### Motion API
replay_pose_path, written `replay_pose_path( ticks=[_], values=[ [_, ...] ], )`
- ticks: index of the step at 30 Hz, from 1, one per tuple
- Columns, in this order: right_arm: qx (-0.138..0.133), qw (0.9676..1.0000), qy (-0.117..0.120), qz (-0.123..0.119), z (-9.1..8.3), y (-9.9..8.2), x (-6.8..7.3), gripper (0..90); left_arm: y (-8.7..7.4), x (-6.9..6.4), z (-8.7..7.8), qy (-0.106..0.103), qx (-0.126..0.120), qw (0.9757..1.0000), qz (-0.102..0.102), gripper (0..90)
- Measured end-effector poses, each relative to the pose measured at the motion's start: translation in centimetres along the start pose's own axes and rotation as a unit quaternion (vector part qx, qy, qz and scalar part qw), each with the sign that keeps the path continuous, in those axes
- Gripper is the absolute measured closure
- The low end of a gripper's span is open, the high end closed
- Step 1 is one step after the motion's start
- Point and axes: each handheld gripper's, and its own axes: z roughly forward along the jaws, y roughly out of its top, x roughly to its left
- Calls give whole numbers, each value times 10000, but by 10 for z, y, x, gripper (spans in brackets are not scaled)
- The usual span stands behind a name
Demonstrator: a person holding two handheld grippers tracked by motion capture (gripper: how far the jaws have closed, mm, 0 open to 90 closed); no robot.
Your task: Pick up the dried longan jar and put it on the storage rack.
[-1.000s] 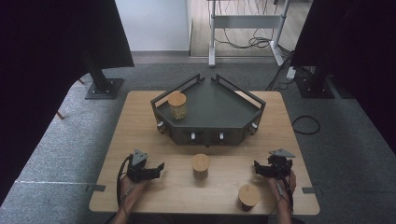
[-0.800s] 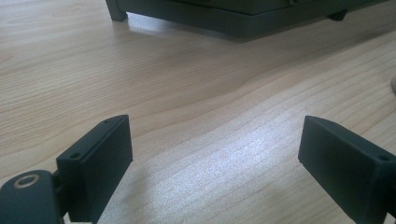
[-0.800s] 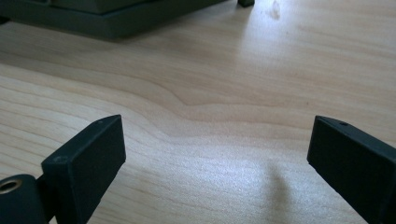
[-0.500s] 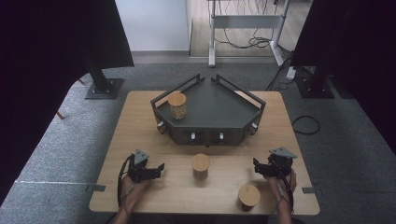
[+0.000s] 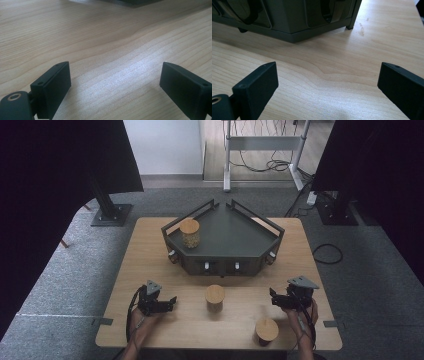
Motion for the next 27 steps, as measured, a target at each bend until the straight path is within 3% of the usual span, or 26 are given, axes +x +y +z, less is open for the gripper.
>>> replay_pose_path(
  ticks=[4,14,27],
  values=[
    [-31,10000,-2,-24,-6,4,1,18,4,-2,2,30,121,9999,38,96],
    [-191,9997,127,59,-20,9,0,7,4,-2,1,10,146,9999,20,89],
    [-372,9989,259,-105,-43,21,6,0,6,-3,3,67,206,9998,-36,46]
  ],
)
